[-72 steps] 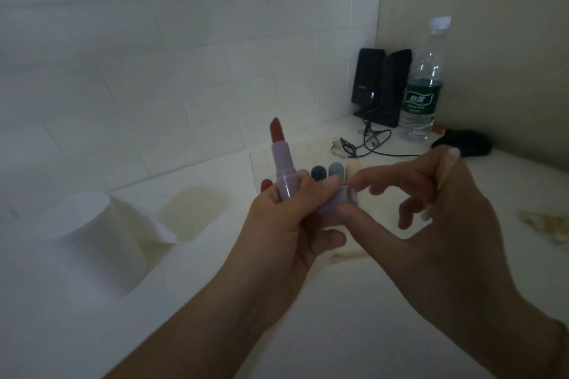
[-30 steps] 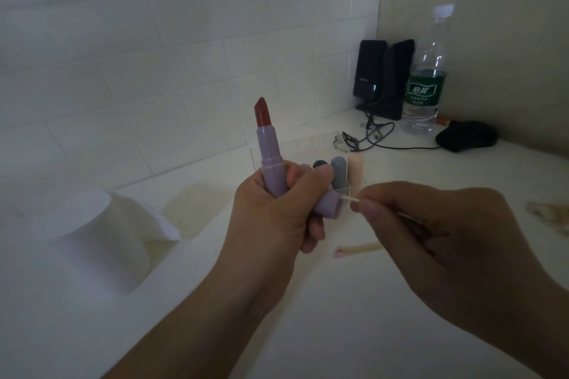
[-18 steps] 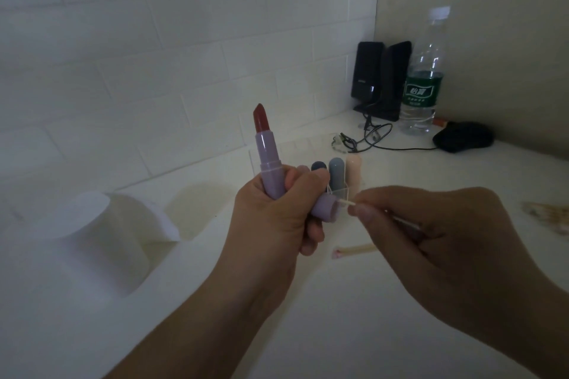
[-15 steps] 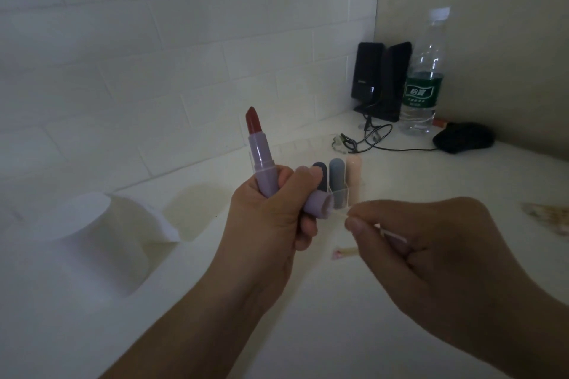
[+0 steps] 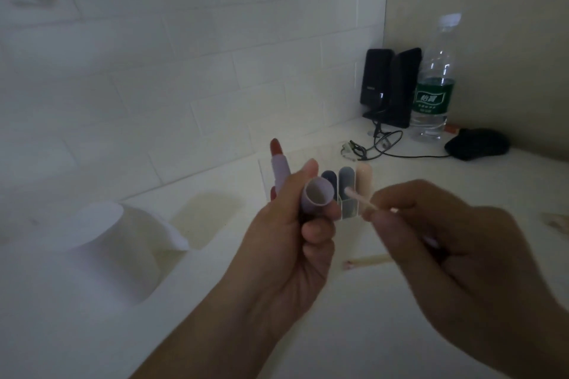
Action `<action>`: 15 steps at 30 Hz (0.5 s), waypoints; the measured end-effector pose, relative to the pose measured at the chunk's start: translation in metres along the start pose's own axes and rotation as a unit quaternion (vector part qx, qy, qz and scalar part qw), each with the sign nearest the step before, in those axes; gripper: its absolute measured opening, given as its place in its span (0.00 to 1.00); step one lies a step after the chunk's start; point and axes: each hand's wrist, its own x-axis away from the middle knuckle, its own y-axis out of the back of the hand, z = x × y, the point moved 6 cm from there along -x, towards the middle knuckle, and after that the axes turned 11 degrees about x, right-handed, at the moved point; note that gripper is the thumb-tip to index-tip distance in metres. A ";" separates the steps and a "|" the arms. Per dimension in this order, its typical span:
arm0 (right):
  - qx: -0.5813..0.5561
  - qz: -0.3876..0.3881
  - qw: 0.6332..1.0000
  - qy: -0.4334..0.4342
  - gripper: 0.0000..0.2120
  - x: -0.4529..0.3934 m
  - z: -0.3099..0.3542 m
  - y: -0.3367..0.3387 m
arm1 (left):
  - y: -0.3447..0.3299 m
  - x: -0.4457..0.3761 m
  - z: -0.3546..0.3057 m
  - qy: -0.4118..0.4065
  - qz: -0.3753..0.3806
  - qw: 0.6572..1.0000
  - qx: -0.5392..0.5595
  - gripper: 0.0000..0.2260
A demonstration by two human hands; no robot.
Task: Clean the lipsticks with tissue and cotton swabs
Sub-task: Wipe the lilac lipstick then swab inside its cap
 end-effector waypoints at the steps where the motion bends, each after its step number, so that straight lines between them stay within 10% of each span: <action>1: 0.009 0.010 1.000 0.003 0.09 0.001 0.002 -0.003 | 0.000 0.000 0.003 0.012 0.001 1.000 0.017 0.10; 15: 0.036 0.049 0.998 0.022 0.06 0.005 0.011 -0.012 | -0.003 0.000 0.014 0.048 0.033 0.996 0.063 0.23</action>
